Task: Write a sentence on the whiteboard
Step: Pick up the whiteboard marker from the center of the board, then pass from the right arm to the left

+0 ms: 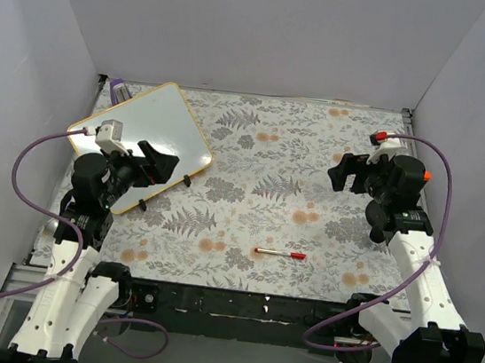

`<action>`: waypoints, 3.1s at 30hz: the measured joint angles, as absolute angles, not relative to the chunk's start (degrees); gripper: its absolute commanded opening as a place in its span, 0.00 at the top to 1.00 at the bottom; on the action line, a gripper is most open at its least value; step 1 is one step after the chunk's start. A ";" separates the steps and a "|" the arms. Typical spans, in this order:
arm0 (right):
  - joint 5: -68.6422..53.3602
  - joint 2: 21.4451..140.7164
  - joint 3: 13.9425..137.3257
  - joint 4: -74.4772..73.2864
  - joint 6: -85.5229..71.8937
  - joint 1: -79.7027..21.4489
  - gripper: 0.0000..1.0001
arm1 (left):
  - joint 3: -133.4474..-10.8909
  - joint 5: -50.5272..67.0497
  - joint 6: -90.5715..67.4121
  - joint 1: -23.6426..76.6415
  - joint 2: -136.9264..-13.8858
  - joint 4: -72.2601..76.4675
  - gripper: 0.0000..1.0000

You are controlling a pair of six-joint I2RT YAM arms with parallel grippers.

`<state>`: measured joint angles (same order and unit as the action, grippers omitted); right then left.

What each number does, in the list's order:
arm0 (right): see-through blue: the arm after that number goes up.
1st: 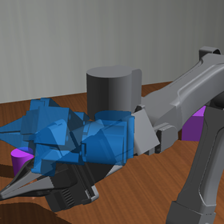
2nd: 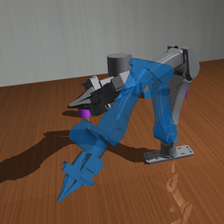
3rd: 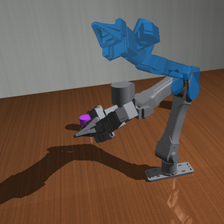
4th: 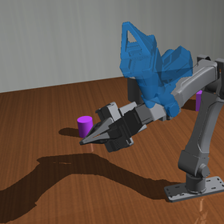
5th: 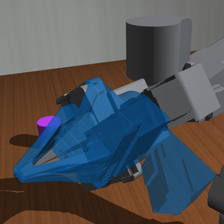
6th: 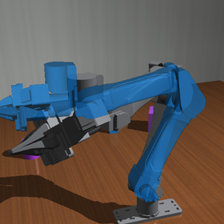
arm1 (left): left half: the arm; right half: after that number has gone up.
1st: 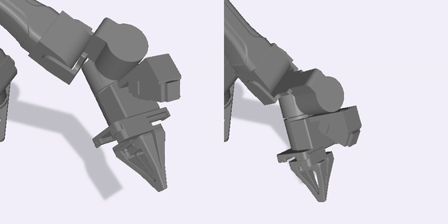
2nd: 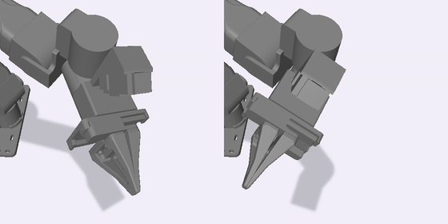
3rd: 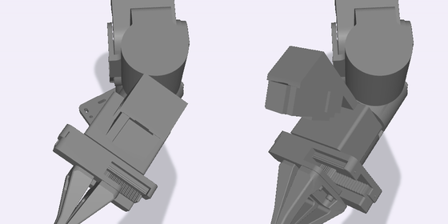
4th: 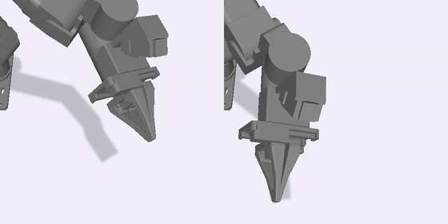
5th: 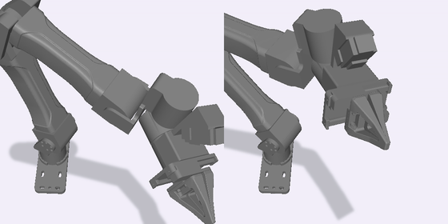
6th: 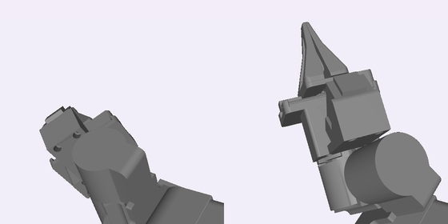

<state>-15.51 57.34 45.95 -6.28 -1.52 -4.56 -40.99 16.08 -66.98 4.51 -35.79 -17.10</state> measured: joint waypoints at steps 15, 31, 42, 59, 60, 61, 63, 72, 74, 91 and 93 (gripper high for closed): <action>-31.18 56.12 44.12 -7.20 6.55 -4.56 0.02 | -40.29 22.31 -68.42 4.51 -35.92 -18.04 0.02; -40.21 66.32 42.92 -31.88 54.48 -25.93 0.14 | -35.33 35.38 -74.87 4.51 -34.59 -18.87 0.02; -22.57 78.52 42.57 -32.23 56.34 -44.75 0.41 | -32.29 36.23 -75.90 4.51 -30.63 -19.99 0.02; -9.78 85.45 45.74 -27.24 49.04 -50.24 0.99 | -32.99 34.35 -75.75 4.51 -29.50 -23.49 0.02; -10.31 85.89 46.17 -27.14 48.27 -49.15 0.99 | -32.93 35.07 -76.01 4.51 -29.45 -23.16 0.02; -11.18 86.43 46.74 -27.09 47.40 -47.46 0.99 | -32.56 36.01 -76.58 4.51 -29.36 -22.06 0.02; -13.72 87.92 49.10 -28.29 45.36 -42.50 0.99 | -30.72 38.20 -78.37 4.51 -29.21 -18.92 0.02; -35.94 89.34 64.45 -25.69 25.28 -24.34 0.99 | -22.76 38.24 -89.41 15.46 -32.73 -3.68 0.07; -36.93 88.99 64.60 -22.81 17.96 -24.08 0.99 | -22.76 33.54 -90.70 23.16 -35.62 0.19 0.08; -34.04 84.71 54.39 -7.44 -25.69 -21.52 0.99 | -39.09 9.82 -95.31 48.99 -81.82 18.48 0.30; -34.96 84.60 54.06 -6.07 -27.27 -21.21 0.99 | -40.91 9.82 -95.24 49.45 -84.60 19.16 0.33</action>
